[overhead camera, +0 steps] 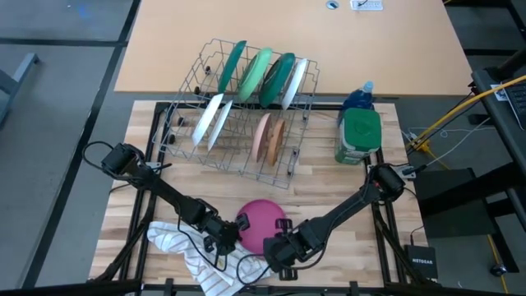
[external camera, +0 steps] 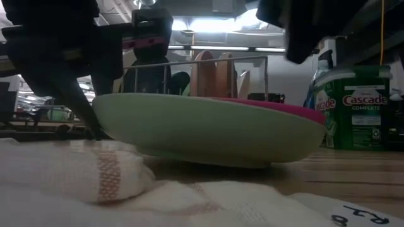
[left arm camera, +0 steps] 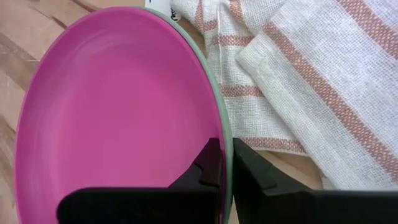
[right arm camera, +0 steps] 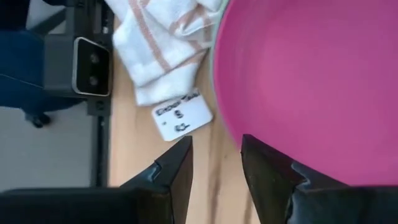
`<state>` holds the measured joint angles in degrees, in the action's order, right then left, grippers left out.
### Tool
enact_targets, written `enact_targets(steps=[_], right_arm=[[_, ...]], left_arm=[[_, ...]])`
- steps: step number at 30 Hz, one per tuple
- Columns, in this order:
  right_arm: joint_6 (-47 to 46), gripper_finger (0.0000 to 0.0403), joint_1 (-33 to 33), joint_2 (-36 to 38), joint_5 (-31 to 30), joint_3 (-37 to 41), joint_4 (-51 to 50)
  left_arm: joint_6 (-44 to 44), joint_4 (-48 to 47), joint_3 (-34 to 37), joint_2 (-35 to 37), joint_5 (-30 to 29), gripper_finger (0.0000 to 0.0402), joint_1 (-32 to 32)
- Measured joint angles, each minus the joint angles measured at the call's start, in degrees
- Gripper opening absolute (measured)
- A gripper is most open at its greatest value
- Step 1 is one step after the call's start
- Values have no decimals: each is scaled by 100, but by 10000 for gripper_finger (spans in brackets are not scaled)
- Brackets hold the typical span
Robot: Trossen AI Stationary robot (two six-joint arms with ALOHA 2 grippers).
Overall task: Sort dishes
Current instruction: Put the pink plate in the dish rack
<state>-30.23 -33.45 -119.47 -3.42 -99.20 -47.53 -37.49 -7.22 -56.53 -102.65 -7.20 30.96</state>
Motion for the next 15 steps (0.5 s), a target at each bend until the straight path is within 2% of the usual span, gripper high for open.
enact_targets(steps=[6,12,15], right_arm=[[646,140,12,-13,-73,0,-36],[1104,140,9,-181,98,3,-83],[1305,140,9,-230,-44,2,-78]], left_arm=[[102,15,0,0,-2,13,0],[105,17,0,0,8,7,0],[104,17,0,0,15,10,0]])
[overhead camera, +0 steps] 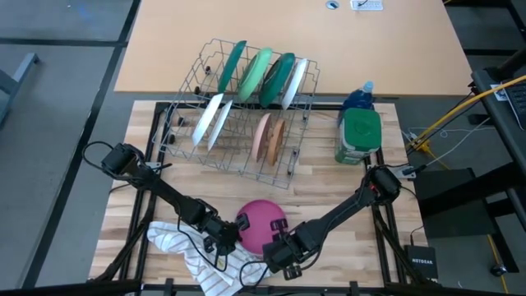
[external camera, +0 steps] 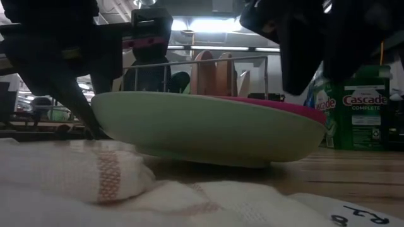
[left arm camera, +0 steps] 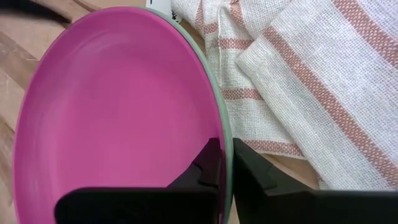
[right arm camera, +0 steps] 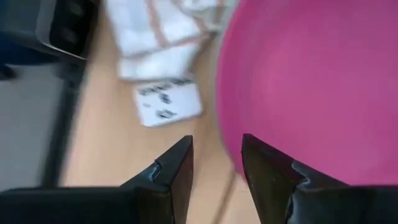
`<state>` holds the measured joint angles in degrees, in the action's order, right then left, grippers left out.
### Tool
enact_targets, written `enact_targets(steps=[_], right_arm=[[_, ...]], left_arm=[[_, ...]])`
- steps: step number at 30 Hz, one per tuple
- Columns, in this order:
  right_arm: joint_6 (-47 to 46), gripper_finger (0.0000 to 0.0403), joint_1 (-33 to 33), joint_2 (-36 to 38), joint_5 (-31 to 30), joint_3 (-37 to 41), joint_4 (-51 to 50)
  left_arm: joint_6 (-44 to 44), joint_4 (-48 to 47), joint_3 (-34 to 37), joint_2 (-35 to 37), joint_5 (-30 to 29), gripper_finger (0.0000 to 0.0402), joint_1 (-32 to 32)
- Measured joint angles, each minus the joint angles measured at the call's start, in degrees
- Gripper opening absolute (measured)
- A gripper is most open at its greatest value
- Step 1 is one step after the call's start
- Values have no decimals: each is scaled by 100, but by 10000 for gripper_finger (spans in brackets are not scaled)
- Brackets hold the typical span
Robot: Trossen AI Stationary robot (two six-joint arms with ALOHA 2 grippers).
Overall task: Sort dishes
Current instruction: Put the pink plate in the dish rack
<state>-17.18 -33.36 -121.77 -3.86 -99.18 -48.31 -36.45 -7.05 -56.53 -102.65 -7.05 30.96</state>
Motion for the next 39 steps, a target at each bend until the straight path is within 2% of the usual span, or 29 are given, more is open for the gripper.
enact_targets(steps=[4,9,26,39], right_arm=[[147,140,2,-44,-218,0,-153],[411,140,2,-44,-169,0,-197],[419,139,2,-44,-199,240,-264],[413,68,89,-42,-140,240,-271]], left_arm=[[0,8,0,0,2,14,0],[-1,12,2,0,7,8,0],[-38,20,3,0,7,14,0],[-61,17,4,0,7,15,4]])
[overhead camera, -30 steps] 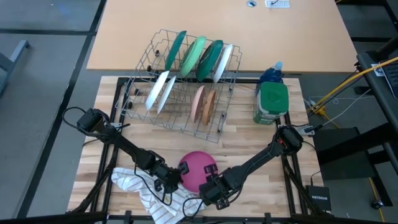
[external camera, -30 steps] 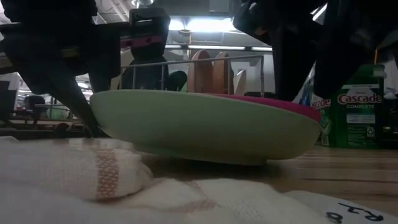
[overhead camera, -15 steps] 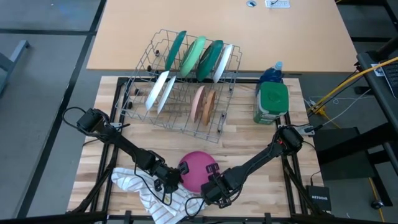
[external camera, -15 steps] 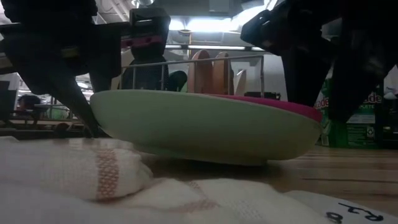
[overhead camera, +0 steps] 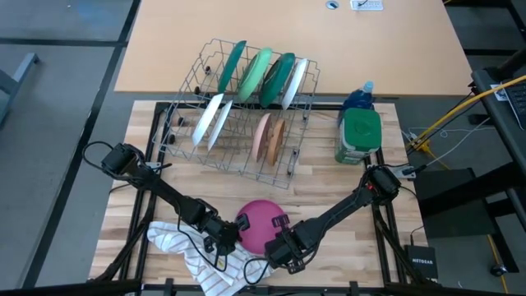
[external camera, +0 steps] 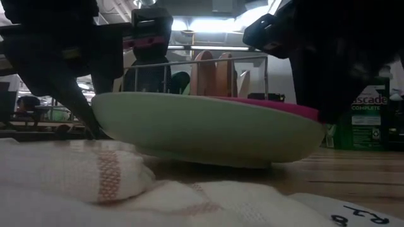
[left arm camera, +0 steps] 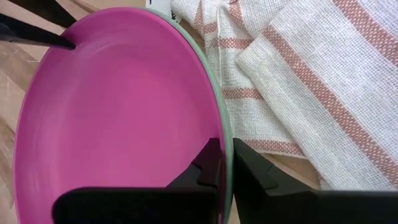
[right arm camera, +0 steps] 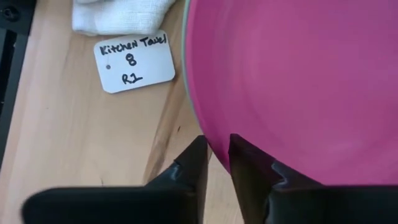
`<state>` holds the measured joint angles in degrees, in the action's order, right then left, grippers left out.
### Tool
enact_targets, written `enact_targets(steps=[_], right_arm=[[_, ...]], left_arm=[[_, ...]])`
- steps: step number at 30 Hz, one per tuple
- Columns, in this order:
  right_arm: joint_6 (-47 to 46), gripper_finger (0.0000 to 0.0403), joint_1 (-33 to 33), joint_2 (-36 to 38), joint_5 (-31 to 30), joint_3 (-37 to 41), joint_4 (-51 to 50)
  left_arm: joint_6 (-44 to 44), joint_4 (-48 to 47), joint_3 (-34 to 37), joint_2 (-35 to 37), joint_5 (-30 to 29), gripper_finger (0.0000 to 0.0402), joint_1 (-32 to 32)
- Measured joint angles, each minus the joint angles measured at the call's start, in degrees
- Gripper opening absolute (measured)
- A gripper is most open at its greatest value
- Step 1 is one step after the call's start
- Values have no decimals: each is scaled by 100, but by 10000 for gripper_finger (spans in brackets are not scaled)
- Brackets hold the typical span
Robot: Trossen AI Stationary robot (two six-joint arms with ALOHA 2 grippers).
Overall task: Sort dishes
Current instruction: Put the pink plate in the dish rack
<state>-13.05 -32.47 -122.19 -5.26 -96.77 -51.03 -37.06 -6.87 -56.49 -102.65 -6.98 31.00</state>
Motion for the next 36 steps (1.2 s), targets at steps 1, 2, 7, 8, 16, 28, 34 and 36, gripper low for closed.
enact_targets(steps=[1,2,7,8,16,28,34,36], right_arm=[[1,61,17,0,0,0,3],[3,53,22,0,26,0,4],[-1,11,57,7,131,0,32],[-5,6,58,9,140,0,56],[-16,4,62,9,297,0,423],[-29,17,68,9,330,0,540],[-650,65,71,9,327,0,533],[-882,88,68,9,335,0,533]], left_arm=[[0,-2,0,0,0,15,0],[0,0,2,0,0,14,0],[-9,-31,2,-1,-4,10,0],[-11,-31,2,-2,-4,12,0],[-4,-3,2,-4,7,25,0],[-79,-2,2,-4,-96,10,0],[-90,-13,2,-4,-101,14,0],[-126,-15,2,-4,-109,19,-2]])
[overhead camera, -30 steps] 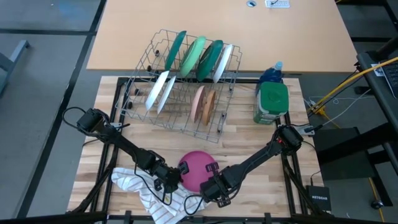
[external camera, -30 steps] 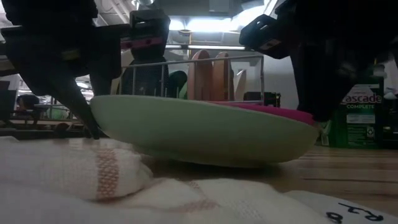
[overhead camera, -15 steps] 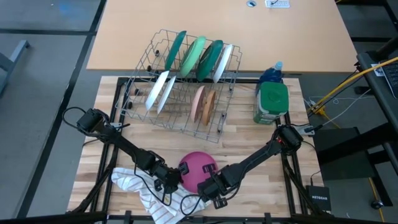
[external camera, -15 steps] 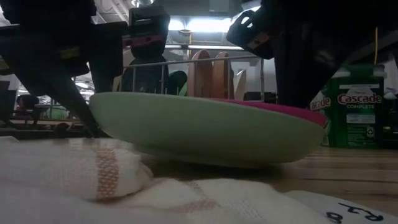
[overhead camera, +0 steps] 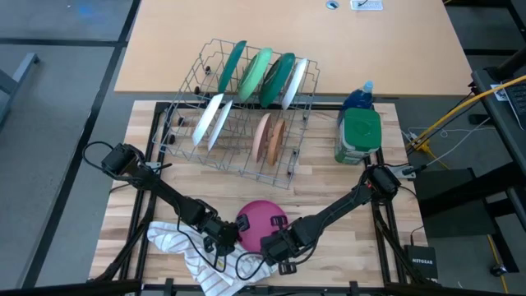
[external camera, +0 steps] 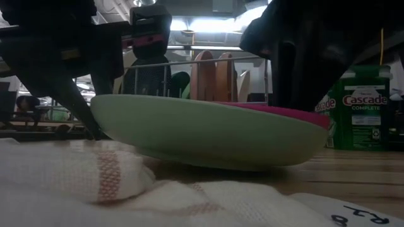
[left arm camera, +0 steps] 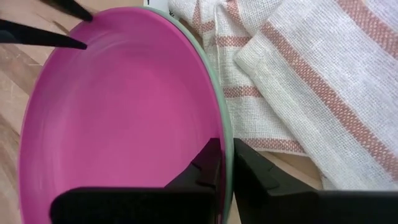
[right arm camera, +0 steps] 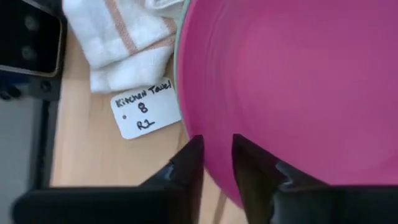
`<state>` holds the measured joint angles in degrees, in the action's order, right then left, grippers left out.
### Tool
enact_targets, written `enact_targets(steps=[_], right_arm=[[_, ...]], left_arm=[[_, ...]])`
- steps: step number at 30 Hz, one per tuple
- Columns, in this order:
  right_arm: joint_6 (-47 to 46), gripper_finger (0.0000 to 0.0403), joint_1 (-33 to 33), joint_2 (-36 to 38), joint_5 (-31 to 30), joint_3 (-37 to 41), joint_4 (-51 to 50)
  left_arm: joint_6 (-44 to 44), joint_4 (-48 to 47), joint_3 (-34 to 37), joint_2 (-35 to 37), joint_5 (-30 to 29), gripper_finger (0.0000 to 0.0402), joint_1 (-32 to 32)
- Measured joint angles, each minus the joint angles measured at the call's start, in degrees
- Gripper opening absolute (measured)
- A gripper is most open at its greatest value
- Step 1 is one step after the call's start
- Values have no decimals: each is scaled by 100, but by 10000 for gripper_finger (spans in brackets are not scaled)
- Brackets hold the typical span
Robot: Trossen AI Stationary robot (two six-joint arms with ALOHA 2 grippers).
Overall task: Sort dishes
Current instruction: Put the pink plate in the dish rack
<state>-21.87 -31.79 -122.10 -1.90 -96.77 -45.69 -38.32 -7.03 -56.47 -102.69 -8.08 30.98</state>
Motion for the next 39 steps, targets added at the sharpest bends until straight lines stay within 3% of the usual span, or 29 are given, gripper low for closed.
enact_targets(steps=[9,15,23,28,39], right_arm=[[-188,166,0,0,714,0,-87],[171,172,-7,0,143,0,-140],[614,172,-7,-2,141,317,-87],[614,142,-4,-2,136,345,-81],[757,20,-20,0,178,298,-22]], left_arm=[[-112,2,-7,0,-5,23,-2],[-112,-13,-7,0,-4,24,-2],[-112,-6,-7,0,-4,16,-2],[-114,-7,-7,0,-4,12,-2],[-323,-19,-3,0,-21,19,-9]])
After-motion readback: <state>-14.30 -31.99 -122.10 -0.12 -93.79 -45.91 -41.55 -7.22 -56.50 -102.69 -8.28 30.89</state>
